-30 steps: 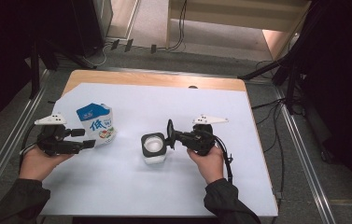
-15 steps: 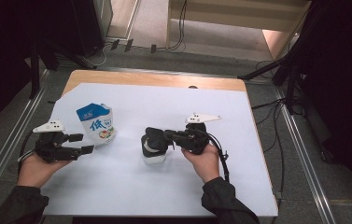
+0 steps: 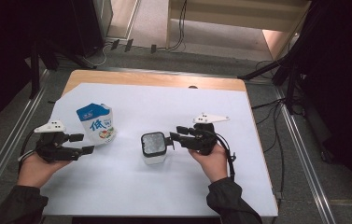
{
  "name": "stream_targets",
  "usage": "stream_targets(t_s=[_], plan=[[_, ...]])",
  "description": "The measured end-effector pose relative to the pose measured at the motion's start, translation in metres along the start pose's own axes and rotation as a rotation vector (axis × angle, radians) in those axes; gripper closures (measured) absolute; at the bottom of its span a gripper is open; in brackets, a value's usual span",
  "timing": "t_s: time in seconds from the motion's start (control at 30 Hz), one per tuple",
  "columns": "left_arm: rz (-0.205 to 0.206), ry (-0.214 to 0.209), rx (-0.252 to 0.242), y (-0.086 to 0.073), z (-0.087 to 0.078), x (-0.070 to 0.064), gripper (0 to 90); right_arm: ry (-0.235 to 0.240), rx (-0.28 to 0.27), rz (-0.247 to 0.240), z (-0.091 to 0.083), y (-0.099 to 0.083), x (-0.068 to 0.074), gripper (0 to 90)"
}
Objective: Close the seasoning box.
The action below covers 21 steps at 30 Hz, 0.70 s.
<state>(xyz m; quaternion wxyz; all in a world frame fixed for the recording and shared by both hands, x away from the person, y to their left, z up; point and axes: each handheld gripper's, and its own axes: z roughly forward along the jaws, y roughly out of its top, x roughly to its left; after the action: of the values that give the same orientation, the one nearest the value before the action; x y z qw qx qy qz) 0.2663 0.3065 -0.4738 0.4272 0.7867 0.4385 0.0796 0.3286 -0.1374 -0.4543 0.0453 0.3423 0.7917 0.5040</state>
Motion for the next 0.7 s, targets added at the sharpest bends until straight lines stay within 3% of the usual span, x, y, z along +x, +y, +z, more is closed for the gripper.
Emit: stream_targets(t_s=[0.13,0.3,0.4,0.7], plan=[[-0.006,0.005,-0.008,0.000,-0.001,-0.001,28.6,-0.023,-0.016,0.022,-0.012,-0.007,-0.009,57.9],[0.003,0.023,0.007,-0.001,0.001,-0.002,28.8,-0.096,-0.036,0.022,-0.027,-0.013,-0.021,56.6],[0.005,0.008,0.007,-0.001,0.002,-0.002,30.2,-0.116,-0.065,0.051,-0.038,-0.016,-0.029,56.5],[0.012,0.013,0.014,-0.002,0.005,-0.002,30.3,-0.169,-0.060,0.081,-0.055,-0.032,-0.047,50.7]])
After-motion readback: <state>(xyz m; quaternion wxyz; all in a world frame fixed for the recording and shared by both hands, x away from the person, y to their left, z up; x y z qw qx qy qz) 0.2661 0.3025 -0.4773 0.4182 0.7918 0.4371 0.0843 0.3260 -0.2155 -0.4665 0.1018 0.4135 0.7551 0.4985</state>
